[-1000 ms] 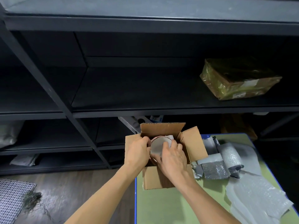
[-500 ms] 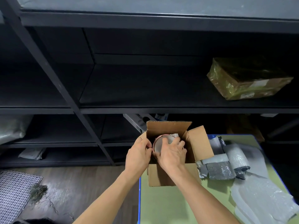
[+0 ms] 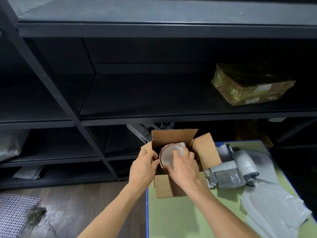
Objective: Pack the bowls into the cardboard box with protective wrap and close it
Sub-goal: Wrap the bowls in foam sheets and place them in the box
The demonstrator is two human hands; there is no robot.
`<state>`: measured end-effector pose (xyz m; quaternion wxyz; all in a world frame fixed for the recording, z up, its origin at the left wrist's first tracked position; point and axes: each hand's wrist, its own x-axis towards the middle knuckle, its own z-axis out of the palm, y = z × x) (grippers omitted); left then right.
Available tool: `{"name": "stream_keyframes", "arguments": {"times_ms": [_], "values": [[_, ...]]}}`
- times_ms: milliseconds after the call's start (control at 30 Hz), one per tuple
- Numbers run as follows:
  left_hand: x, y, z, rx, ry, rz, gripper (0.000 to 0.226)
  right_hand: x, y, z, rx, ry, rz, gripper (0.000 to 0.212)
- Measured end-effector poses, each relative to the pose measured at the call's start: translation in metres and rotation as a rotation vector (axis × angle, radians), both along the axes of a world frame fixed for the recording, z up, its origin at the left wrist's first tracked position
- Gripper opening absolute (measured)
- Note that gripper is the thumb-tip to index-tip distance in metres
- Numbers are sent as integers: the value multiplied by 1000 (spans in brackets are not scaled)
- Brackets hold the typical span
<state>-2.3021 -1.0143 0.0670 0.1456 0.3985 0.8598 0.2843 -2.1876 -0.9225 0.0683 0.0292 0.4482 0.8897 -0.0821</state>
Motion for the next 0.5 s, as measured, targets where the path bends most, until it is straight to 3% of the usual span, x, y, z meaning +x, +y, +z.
{"name": "stream_keyframes", "arguments": {"times_ms": [267, 500], "values": [[17, -15, -9, 131, 214, -102, 9, 54, -5, -15, 82, 278, 71, 35], [49, -23, -17, 255, 220, -241, 6, 102, -15, -4, 37, 399, 151, 29]]}}
